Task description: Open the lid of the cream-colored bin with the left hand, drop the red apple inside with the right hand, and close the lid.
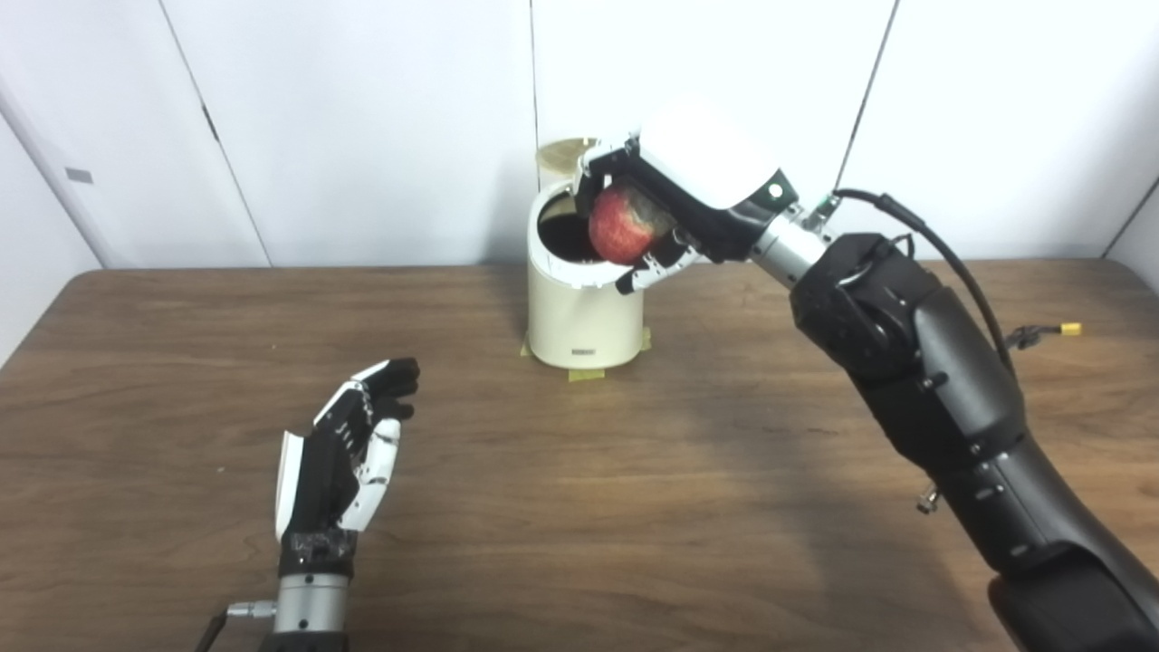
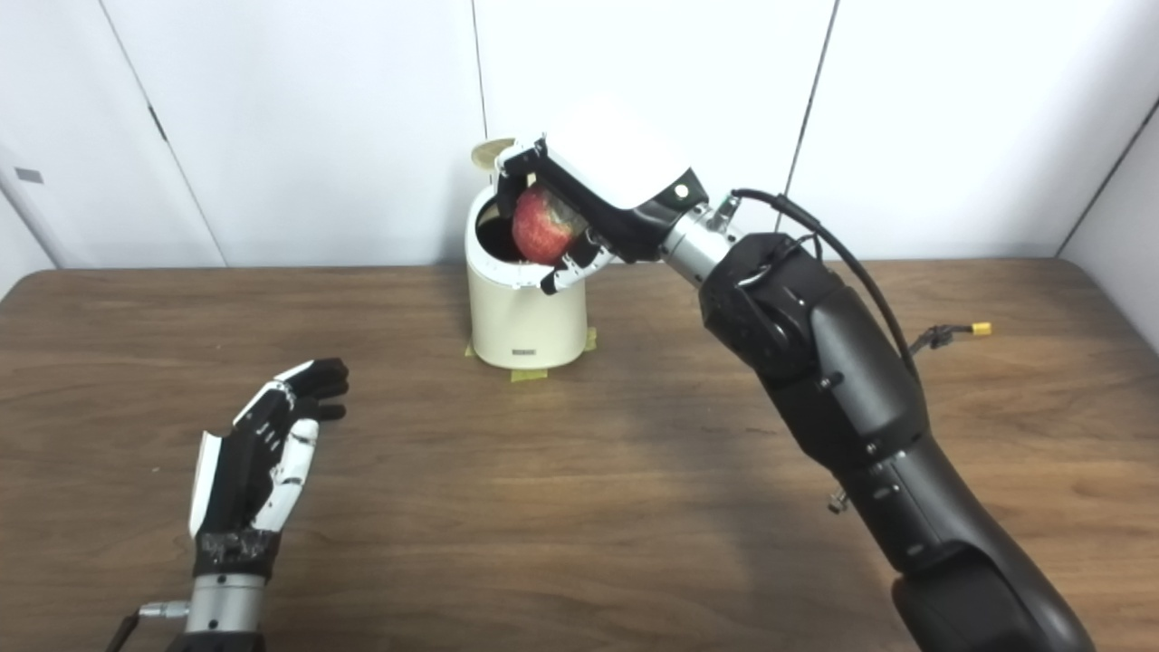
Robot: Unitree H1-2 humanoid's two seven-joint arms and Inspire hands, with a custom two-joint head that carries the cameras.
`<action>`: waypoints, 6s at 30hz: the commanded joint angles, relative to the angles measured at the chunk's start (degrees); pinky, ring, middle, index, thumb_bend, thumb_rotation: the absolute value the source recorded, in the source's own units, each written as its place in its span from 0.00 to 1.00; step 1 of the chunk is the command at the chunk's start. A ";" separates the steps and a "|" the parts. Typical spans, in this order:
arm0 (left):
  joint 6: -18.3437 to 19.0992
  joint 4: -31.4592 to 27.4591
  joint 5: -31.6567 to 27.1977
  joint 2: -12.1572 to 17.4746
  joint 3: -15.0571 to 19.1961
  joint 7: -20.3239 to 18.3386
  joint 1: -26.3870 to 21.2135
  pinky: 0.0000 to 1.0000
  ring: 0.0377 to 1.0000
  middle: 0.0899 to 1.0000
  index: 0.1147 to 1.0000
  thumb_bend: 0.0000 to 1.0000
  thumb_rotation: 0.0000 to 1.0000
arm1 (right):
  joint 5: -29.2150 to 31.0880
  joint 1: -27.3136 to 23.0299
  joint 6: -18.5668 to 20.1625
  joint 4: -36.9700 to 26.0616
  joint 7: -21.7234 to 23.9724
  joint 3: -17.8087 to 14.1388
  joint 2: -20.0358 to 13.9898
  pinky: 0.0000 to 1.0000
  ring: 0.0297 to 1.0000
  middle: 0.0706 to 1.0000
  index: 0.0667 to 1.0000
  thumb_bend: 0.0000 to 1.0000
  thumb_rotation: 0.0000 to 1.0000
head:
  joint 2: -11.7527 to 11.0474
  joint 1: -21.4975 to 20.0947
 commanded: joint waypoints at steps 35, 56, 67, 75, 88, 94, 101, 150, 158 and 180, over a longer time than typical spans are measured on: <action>1.99 -0.02 4.60 -3.40 -2.25 0.74 1.81 0.68 0.75 0.75 0.72 0.23 0.66 | -6.48 -12.96 -3.24 24.88 -19.62 5.43 5.98 0.38 0.45 0.51 0.40 0.50 0.00 | -0.05 0.96; 3.32 -1.01 5.24 -3.08 -2.44 0.54 2.21 0.66 0.75 0.75 0.72 0.23 0.69 | -11.18 -11.65 5.82 21.00 -14.97 7.18 4.74 0.57 0.70 0.72 0.66 0.97 0.00 | 0.24 0.60; 1.69 -0.07 4.98 -2.44 -2.57 0.35 1.98 0.66 0.75 0.75 0.73 0.24 0.71 | -10.77 -11.79 6.20 21.06 -14.46 7.15 4.75 0.56 0.70 0.72 0.65 0.96 0.01 | 0.39 0.57; 0.55 0.53 4.25 -2.51 -2.24 0.56 1.87 0.67 0.75 0.75 0.72 0.22 0.66 | -9.98 -11.27 0.14 23.92 -30.25 6.33 4.93 0.37 0.46 0.49 0.47 0.65 0.12 | 0.47 0.40; 1.24 -0.29 2.23 -2.23 -2.02 -0.50 2.07 0.66 0.76 0.77 0.73 0.20 0.62 | 8.03 3.12 0.95 2.57 -26.89 -4.52 8.11 0.21 0.26 0.31 0.43 0.51 0.16 | 0.50 0.16; 1.78 -0.31 2.66 -1.75 -2.16 -1.10 1.86 0.67 0.74 0.74 0.72 0.20 0.60 | 29.83 16.76 7.88 -10.28 -10.38 -9.61 7.61 0.54 0.64 0.67 0.66 0.49 0.51 | 0.38 -0.13; 2.13 -0.94 2.73 -1.28 -2.04 -2.16 2.07 0.70 0.77 0.77 0.74 0.24 0.64 | 28.92 28.63 10.21 -13.70 -9.73 -12.70 8.36 0.59 0.71 0.74 0.75 0.48 0.58 | 0.37 0.06; 37.33 -4.21 54.51 4.66 -15.33 -31.96 -55.40 1.00 0.95 0.84 0.82 0.94 0.94 | 35.17 41.30 -1.45 -6.79 -10.64 -16.58 13.10 0.56 0.67 0.69 0.69 0.24 0.35 | -1.77 1.19; 39.01 7.94 59.12 3.48 -18.73 -34.85 -59.77 1.00 0.96 0.86 0.81 0.98 0.89 | 33.99 40.31 -2.90 -4.10 -11.81 -16.53 13.50 0.56 0.68 0.70 0.69 0.24 0.34 | -3.09 0.65; 39.28 18.85 61.87 4.39 -22.42 -29.06 -58.69 1.00 1.00 0.89 0.85 1.00 0.90 | 33.03 40.11 -1.97 -3.35 -12.78 -16.69 13.25 0.57 0.68 0.70 0.69 0.25 0.37 | -4.24 0.96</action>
